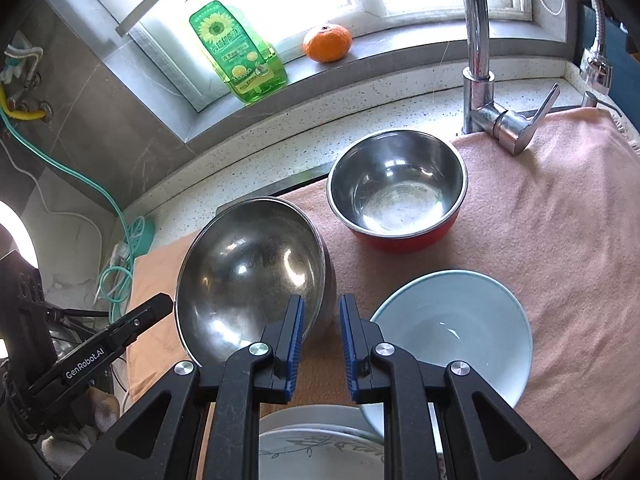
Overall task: Organize plates and bowls
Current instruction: 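Move both tools to the rim of the large steel bowl, then close both tools on the large steel bowl rim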
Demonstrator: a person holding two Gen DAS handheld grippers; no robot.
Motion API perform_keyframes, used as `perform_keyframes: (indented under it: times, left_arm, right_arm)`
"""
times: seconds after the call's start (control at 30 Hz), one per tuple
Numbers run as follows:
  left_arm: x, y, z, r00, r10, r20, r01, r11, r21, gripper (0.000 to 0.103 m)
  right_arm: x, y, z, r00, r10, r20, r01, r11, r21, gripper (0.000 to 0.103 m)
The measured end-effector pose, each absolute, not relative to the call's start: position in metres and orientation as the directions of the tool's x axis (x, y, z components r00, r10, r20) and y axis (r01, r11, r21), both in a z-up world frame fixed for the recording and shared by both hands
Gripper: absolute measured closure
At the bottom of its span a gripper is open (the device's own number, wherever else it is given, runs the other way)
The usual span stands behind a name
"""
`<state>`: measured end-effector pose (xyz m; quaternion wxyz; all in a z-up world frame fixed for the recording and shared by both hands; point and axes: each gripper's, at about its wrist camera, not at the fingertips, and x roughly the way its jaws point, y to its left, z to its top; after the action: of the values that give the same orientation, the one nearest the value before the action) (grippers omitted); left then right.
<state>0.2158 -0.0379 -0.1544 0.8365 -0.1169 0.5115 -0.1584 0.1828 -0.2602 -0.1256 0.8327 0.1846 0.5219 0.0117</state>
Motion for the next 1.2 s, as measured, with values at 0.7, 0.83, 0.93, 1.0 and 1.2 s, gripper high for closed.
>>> perform_keyframes:
  times: [0.7, 0.83, 0.93, 1.0, 1.2]
  left_arm:
    - [0.227, -0.038, -0.170, 0.397, -0.385, -0.833, 0.141, 0.922, -0.360, 0.092]
    - [0.227, -0.039, -0.172, 0.387, -0.396, -0.833, 0.149, 0.918, -0.367, 0.092]
    - [0.226, -0.041, -0.173, 0.390, -0.394, -0.832, 0.154, 0.919, -0.363, 0.092]
    - [0.227, -0.041, -0.172, 0.390, -0.395, -0.831, 0.154, 0.918, -0.365, 0.092]
    - [0.221, -0.038, -0.169, 0.400, -0.391, -0.829, 0.146, 0.920, -0.363, 0.092]
  right_arm:
    - [0.206, -0.253, -0.148, 0.400, 0.214, -0.891, 0.160, 0.941, 0.298, 0.087]
    - [0.207, -0.251, -0.151, 0.399, 0.221, -0.890, 0.158, 0.939, 0.304, 0.089]
    - [0.206, -0.251, -0.151, 0.402, 0.211, -0.891, 0.161, 0.942, 0.296, 0.091]
    - [0.205, -0.251, -0.151, 0.402, 0.211, -0.891, 0.161, 0.942, 0.295, 0.091]
    - [0.203, -0.245, -0.149, 0.401, 0.192, -0.896, 0.148, 0.952, 0.270, 0.092]
